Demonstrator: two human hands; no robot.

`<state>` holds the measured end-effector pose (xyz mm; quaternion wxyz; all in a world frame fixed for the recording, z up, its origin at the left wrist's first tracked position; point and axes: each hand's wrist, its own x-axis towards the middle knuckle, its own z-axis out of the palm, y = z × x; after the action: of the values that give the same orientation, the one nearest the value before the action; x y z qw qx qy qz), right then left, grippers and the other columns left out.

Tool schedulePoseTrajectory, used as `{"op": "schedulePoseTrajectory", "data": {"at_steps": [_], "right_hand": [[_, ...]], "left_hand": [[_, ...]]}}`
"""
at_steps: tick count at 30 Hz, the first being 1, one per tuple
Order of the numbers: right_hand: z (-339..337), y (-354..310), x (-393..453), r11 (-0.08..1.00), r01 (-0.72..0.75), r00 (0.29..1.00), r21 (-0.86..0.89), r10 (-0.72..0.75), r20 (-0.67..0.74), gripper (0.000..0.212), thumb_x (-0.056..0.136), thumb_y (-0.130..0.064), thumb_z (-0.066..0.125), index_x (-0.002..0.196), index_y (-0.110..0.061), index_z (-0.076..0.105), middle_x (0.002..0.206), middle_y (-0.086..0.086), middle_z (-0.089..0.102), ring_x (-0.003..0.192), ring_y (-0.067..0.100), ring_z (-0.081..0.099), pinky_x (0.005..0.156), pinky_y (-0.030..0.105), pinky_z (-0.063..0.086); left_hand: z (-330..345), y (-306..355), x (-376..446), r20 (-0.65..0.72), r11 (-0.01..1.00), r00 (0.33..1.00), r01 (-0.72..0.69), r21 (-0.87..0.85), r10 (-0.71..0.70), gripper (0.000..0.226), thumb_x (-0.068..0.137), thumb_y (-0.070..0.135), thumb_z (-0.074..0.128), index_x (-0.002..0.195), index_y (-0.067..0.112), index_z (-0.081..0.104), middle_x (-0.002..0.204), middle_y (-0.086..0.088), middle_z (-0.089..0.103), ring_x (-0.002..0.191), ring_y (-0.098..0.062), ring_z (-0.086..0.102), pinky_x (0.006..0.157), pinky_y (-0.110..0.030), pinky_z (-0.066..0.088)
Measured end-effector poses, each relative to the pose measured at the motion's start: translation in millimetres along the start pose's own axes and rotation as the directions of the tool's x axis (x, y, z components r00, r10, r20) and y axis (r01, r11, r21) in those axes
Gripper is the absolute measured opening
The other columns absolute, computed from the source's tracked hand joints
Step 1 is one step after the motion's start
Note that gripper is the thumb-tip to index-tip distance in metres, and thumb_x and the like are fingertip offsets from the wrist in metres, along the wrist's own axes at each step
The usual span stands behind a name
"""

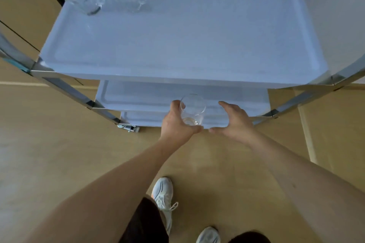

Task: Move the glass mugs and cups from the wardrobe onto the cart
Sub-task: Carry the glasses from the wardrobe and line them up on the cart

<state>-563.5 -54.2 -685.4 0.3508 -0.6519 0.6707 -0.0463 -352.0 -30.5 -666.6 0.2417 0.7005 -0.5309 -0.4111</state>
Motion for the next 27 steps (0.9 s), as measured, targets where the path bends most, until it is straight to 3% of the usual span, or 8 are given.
{"op": "schedulePoseTrajectory", "data": {"at_steps": [4,10,18,27], "right_hand": [[9,19,30,0.999,0.035,0.995,-0.017,-0.036,-0.096,0.105,0.070,-0.056,0.085,0.156,-0.031,0.030,0.156,0.003,0.037,0.143,0.026,0.033,0.109,0.036,0.035],[16,40,65,0.994,0.102,0.965,-0.047,-0.110,-0.237,0.105,0.071,-0.054,0.085,0.156,-0.032,0.028,0.157,0.004,0.035,0.143,0.027,0.031,0.110,0.038,0.035],[27,71,98,0.969,0.227,0.885,-0.102,-0.249,-0.394,0.107,0.068,-0.058,0.086,0.156,-0.031,0.030,0.157,0.004,0.038,0.143,0.030,0.030,0.111,0.040,0.034],[53,59,113,0.943,0.333,0.850,0.025,-0.289,-0.442,0.106,0.065,-0.053,0.088,0.153,-0.025,0.037,0.148,0.006,0.049,0.139,0.029,0.040,0.111,0.038,0.038]], "left_hand": [[13,-9,35,-0.053,0.996,0.995,-0.089,-0.011,0.088,0.074,0.060,0.036,0.093,0.112,0.030,0.042,0.100,0.022,0.050,0.097,-0.013,0.053,0.064,-0.015,0.035],[42,-20,76,-0.145,0.976,0.966,-0.216,0.001,0.213,0.075,0.057,0.041,0.094,0.114,0.030,0.047,0.096,0.023,0.052,0.098,-0.014,0.057,0.064,-0.012,0.034],[77,-29,111,-0.241,0.936,0.920,-0.339,-0.092,0.309,0.082,0.061,0.040,0.095,0.130,0.026,0.052,0.121,0.014,0.060,0.116,-0.008,0.059,0.093,-0.029,0.051],[88,-21,121,-0.261,0.918,0.901,-0.383,-0.102,0.346,0.083,0.065,0.035,0.094,0.136,0.021,0.053,0.129,0.011,0.062,0.114,-0.009,0.060,0.097,-0.031,0.052]]}}
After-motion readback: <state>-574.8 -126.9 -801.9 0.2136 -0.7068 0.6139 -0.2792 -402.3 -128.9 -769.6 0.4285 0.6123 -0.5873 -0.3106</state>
